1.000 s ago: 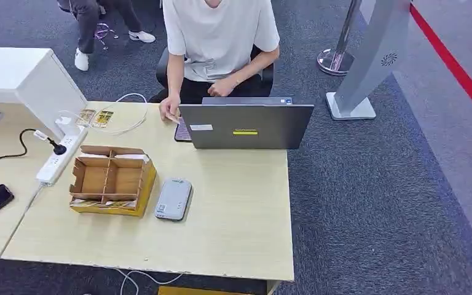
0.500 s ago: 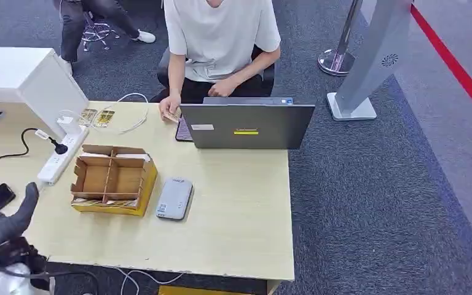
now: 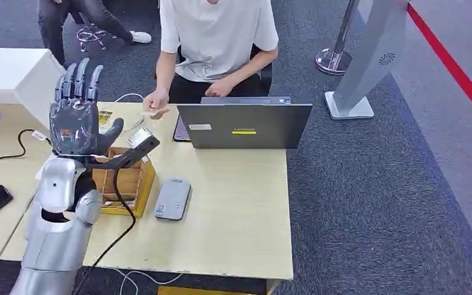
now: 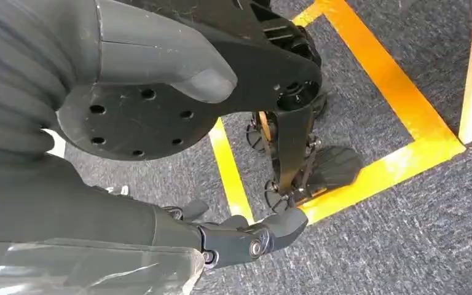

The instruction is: Pass the card to the sensor for recognition and then transmit it.

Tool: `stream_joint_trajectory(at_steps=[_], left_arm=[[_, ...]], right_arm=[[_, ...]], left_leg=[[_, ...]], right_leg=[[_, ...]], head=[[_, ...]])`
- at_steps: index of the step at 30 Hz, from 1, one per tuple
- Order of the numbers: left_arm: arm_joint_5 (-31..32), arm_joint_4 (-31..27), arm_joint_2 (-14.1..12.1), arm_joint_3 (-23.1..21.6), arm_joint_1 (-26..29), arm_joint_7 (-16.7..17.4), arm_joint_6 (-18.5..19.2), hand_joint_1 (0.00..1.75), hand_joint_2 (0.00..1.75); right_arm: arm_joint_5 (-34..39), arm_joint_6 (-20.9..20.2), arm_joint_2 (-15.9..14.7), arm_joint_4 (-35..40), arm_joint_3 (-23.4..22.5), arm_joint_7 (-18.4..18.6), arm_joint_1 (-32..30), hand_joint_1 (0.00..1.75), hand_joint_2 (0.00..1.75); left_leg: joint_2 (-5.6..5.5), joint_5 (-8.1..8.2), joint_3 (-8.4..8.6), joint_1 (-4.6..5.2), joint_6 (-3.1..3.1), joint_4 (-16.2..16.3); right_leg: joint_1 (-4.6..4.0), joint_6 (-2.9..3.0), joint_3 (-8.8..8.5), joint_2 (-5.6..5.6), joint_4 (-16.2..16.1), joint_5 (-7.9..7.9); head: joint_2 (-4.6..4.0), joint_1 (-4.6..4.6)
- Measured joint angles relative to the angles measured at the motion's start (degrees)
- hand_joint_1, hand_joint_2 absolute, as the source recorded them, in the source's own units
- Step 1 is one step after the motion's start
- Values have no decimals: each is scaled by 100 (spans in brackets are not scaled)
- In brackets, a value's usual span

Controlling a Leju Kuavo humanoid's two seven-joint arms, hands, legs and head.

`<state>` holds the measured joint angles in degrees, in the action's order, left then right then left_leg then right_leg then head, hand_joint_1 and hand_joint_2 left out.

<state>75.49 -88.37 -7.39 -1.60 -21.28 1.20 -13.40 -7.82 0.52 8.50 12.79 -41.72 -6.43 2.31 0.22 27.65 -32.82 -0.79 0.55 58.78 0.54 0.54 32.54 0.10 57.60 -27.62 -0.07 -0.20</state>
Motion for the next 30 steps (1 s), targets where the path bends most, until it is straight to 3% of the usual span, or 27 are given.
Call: stream_joint_trajectory(at_steps=[3,7,9,26,27,30], left_arm=[[-100,68,-90,-116,-43,7,-15,0,175],[1078,194,-234,-273,-110,581,-64,0,175],[1093,313,-251,-288,-125,715,-44,0,175],[1056,743,-319,-290,-78,752,-70,0,175],[1052,743,-317,-290,-74,745,-70,175,175],[980,743,-319,-290,-54,649,-26,175,175]], right_arm=[[-2,-4,2,-4,0,9,2,0,175],[-57,-9,2,-11,0,33,1,0,175],[-74,-9,4,-17,0,52,3,0,175],[-254,15,20,-24,-18,85,2,0,175],[-267,15,20,-24,-26,83,2,0,175],[-304,15,20,-24,-59,74,2,0,175]], left_leg=[[-1,0,-3,0,0,0],[-1,0,-4,1,0,0],[-1,0,-4,1,0,0],[-2,0,-7,0,0,0],[-2,0,-7,0,0,0],[-2,0,-7,0,0,0]], right_leg=[[0,0,2,-1,0,-1],[0,-1,2,-2,0,-1],[0,-1,2,-2,0,0],[0,-1,3,-2,0,0],[0,-1,3,-2,0,0],[0,-1,3,-2,0,0]], head=[[0,2],[0,4],[2,2],[0,2],[0,2],[0,2]])
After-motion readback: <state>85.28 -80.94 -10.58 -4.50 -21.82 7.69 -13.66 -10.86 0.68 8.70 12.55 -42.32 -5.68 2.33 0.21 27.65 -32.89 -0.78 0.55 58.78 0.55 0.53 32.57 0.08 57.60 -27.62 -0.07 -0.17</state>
